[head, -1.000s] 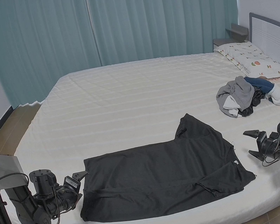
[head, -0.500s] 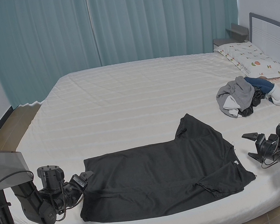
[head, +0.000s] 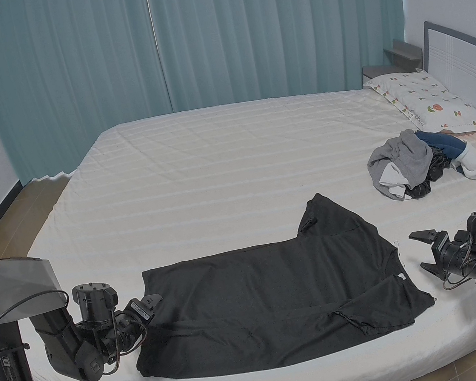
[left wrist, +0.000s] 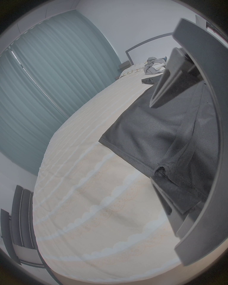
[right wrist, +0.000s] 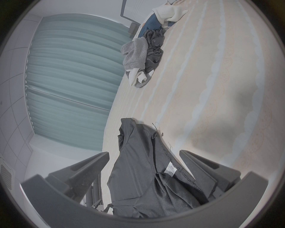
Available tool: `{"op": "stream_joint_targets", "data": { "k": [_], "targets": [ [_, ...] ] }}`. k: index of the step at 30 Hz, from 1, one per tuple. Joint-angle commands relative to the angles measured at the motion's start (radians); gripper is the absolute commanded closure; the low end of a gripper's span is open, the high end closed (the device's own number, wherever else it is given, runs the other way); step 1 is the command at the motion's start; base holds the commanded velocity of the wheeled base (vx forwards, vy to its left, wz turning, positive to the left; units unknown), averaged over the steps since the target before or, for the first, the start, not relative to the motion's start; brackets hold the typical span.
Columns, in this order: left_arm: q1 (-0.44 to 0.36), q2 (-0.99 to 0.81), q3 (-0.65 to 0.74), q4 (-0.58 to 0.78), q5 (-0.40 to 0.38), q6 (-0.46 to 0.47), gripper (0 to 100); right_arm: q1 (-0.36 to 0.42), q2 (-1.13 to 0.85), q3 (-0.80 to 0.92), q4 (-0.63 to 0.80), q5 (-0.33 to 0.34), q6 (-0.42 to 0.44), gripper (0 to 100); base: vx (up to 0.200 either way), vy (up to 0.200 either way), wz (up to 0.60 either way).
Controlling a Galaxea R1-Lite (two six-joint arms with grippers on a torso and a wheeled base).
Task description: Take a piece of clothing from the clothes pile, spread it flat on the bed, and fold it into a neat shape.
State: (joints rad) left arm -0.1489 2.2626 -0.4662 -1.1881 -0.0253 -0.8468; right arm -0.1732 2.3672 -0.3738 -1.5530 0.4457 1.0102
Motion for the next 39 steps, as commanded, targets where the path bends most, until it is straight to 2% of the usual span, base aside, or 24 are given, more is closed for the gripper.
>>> {"op": "stream_joint_targets", "data": {
  "k": [1,9,16,30,36,39],
  "targets": [
    [0.006,0.015,-0.009,0.002,-0.001,0.000,100,0.000,0.006,0.001,-0.009,0.001,-0.002,0,0.000,0.000,0.00],
    [0.006,0.054,-0.015,0.008,-0.001,0.022,100,0.000,0.006,0.001,-0.009,0.001,-0.002,0,0.000,0.000,0.00],
    [0.042,0.060,-0.028,0.002,0.059,0.014,100,0.000,0.006,0.001,-0.009,0.001,-0.004,0,0.000,0.000,0.00],
    [0.052,0.100,-0.037,0.001,0.065,0.012,100,0.001,0.006,0.001,-0.009,-0.001,-0.005,0,0.000,0.000,0.00],
    [0.055,0.091,-0.037,0.001,0.064,-0.003,100,0.001,0.009,0.003,-0.009,0.001,-0.016,0,0.000,0.000,0.00],
    [0.055,0.061,-0.037,0.001,0.061,-0.048,100,0.001,0.009,0.003,-0.009,0.001,-0.019,0,0.000,0.000,0.00]
  ]
}}
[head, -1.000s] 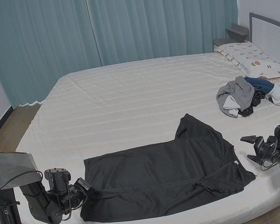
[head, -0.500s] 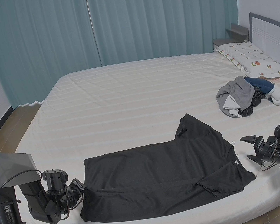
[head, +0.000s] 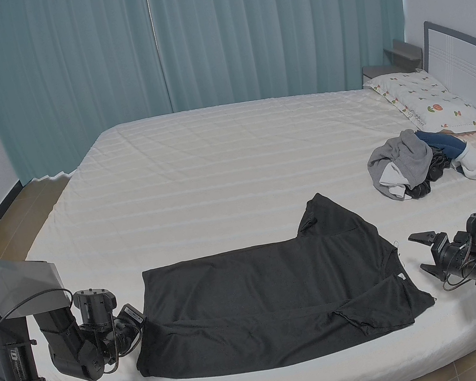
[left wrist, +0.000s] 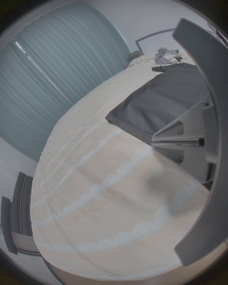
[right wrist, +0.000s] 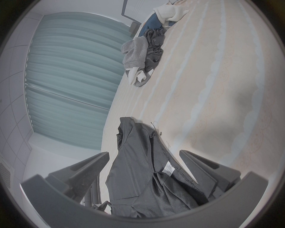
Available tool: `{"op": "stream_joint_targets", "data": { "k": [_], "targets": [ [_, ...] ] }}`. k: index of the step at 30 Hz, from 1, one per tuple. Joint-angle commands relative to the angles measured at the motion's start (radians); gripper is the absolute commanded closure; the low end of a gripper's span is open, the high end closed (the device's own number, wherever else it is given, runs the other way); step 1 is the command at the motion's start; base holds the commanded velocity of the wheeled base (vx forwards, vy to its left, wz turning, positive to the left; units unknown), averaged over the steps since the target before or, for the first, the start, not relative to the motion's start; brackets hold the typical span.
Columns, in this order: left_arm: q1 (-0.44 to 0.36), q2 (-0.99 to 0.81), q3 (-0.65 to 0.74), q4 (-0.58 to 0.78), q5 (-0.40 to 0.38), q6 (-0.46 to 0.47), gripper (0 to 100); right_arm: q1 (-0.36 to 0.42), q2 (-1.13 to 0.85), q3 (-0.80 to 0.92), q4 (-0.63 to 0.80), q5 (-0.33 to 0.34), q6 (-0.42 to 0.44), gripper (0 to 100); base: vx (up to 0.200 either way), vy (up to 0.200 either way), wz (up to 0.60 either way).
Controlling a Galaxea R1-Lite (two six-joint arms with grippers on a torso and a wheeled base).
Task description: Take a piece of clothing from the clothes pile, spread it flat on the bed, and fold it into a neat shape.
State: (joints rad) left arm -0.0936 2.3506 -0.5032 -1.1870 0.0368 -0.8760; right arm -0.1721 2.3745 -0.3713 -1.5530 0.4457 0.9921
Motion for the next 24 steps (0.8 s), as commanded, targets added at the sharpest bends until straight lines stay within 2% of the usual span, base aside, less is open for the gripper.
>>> {"op": "stream_joint_targets", "data": {
  "k": [1,2,3,11,18,24],
  "targets": [
    [0.000,-0.051,0.000,0.000,-0.009,-0.031,100,0.000,0.002,0.000,-0.009,0.001,-0.001,0,0.000,0.000,0.00],
    [0.000,-0.057,0.000,0.000,-0.011,-0.032,100,0.000,0.002,0.000,-0.009,0.001,-0.001,0,0.000,0.000,0.00],
    [0.000,-0.057,0.000,0.000,-0.011,-0.032,0,0.000,0.002,0.000,-0.009,0.001,-0.001,0,0.000,0.000,0.00],
    [-0.018,-0.050,0.002,-0.005,-0.026,-0.032,0,0.000,0.003,0.000,-0.009,0.001,-0.001,0,0.000,0.000,0.00],
    [-0.031,-0.048,0.008,-0.022,-0.104,-0.031,0,0.000,0.003,0.000,-0.009,0.001,-0.001,0,0.000,0.000,0.00],
    [-0.032,-0.027,-0.001,-0.023,-0.104,-0.021,0,0.000,0.003,0.000,-0.009,0.001,-0.001,0,0.000,0.000,0.00]
  ]
}}
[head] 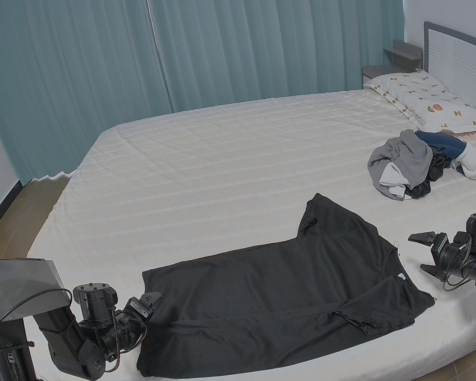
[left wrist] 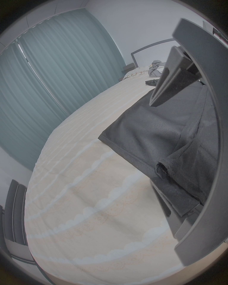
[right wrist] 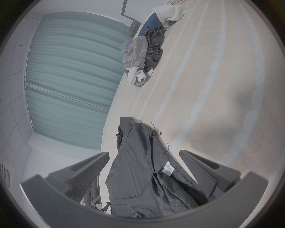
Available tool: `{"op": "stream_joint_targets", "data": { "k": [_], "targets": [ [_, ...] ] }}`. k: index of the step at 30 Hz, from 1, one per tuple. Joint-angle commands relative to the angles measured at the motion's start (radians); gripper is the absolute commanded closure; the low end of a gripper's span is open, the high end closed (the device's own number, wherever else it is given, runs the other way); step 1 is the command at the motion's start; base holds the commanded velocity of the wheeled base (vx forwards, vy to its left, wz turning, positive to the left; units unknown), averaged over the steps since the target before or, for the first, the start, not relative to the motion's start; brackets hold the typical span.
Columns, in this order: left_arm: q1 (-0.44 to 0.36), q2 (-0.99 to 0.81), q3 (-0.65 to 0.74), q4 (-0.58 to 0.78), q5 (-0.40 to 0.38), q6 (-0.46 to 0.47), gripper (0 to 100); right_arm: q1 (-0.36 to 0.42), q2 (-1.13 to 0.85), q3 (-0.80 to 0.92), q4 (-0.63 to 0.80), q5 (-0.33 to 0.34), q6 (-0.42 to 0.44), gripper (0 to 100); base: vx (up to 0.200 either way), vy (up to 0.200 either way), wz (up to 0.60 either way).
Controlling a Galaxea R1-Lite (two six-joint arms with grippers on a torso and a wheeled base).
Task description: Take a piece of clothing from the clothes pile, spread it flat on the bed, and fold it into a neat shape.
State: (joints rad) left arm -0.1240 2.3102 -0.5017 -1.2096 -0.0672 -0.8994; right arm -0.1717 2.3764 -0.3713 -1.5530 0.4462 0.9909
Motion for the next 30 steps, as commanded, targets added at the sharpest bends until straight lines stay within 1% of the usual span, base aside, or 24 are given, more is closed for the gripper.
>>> {"op": "stream_joint_targets", "data": {
  "k": [1,2,3,7,11,16,18,23,30],
  "targets": [
    [-0.002,0.014,-0.003,0.001,0.000,0.002,0,0.000,0.001,0.000,-0.009,0.000,0.000,0,0.000,0.000,0.00],
    [-0.002,0.014,-0.003,0.001,0.000,0.002,0,0.000,0.001,0.000,-0.009,0.000,0.000,0,0.000,0.000,0.00],
    [-0.002,0.015,-0.001,0.007,0.000,0.030,100,0.000,0.001,0.000,-0.009,0.000,0.000,0,0.000,0.000,0.00],
    [-0.002,0.043,-0.001,0.001,0.014,0.073,100,0.000,0.001,0.000,-0.009,0.000,0.000,0,0.000,0.000,0.00],
    [-0.002,0.048,0.000,0.001,0.018,0.088,100,0.000,0.001,0.000,-0.009,0.000,0.000,0,0.000,0.000,0.00],
    [0.003,0.048,0.002,0.001,0.023,0.089,100,0.000,0.001,0.000,-0.009,0.000,0.000,0,0.000,0.000,0.00],
    [0.012,0.048,0.000,0.001,0.047,0.089,100,0.000,0.001,0.000,-0.009,0.000,0.000,0,0.000,0.000,0.00],
    [0.020,0.057,-0.001,-0.001,0.069,0.088,100,0.000,0.001,0.000,-0.009,0.000,0.000,0,0.000,0.000,0.00],
    [0.030,0.064,-0.003,-0.001,0.070,0.083,100,0.000,0.001,0.000,-0.009,0.000,0.000,0,0.000,0.000,0.00]
  ]
}}
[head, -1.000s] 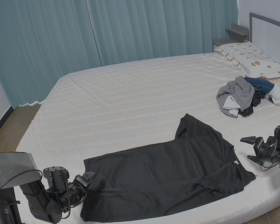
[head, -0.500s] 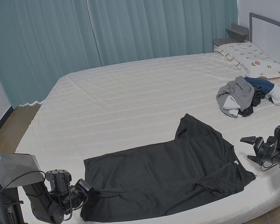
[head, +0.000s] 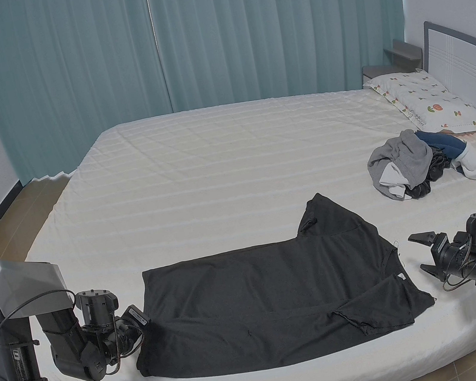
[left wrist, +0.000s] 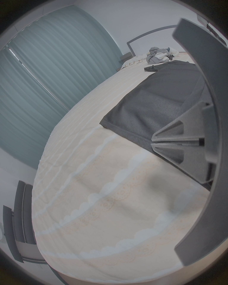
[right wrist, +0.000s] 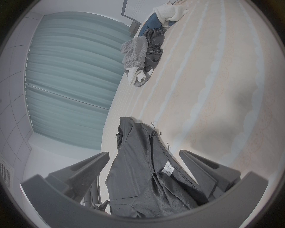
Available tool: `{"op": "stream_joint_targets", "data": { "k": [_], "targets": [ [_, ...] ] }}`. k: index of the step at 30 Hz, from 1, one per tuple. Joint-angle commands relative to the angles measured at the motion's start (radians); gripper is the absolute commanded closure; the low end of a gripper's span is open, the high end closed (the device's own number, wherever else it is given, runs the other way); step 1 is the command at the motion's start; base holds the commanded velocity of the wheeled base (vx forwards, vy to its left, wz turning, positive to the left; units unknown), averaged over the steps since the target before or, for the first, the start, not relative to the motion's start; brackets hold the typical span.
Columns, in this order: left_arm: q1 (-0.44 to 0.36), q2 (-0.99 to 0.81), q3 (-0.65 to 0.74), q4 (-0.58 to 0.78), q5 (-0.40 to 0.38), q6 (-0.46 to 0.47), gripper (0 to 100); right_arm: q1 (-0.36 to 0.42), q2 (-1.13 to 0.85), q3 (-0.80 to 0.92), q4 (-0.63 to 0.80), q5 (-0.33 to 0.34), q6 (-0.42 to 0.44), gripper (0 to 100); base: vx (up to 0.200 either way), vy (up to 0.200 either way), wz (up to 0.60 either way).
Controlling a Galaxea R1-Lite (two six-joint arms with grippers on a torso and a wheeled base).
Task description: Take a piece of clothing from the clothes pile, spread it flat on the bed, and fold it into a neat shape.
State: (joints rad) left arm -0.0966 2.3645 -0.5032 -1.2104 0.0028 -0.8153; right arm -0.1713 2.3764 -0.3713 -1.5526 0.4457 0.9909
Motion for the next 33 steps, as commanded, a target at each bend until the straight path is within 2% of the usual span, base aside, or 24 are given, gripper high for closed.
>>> {"op": "stream_joint_targets", "data": {
  "k": [1,6,11,32,33],
  "targets": [
    [0.003,0.013,-0.001,0.000,0.002,-0.001,100,-0.001,0.001,0.000,-0.009,0.001,0.000,0,0.000,0.000,0.00],
    [0.003,0.015,-0.005,-0.003,0.003,-0.001,100,-0.001,0.001,0.000,-0.009,0.001,0.000,0,0.000,0.000,0.00],
    [0.003,0.029,-0.014,-0.003,0.042,-0.001,100,-0.001,0.001,0.000,-0.009,0.001,0.000,0,0.000,0.000,0.00],
    [0.012,0.019,-0.001,-0.003,0.042,-0.010,100,-0.001,0.001,0.000,-0.009,-0.001,0.000,0,0.000,0.000,0.00],
    [0.014,0.019,-0.001,0.000,0.042,-0.011,0,-0.001,0.001,0.000,-0.009,-0.001,0.000,0,0.000,0.000,0.00]
  ]
}}
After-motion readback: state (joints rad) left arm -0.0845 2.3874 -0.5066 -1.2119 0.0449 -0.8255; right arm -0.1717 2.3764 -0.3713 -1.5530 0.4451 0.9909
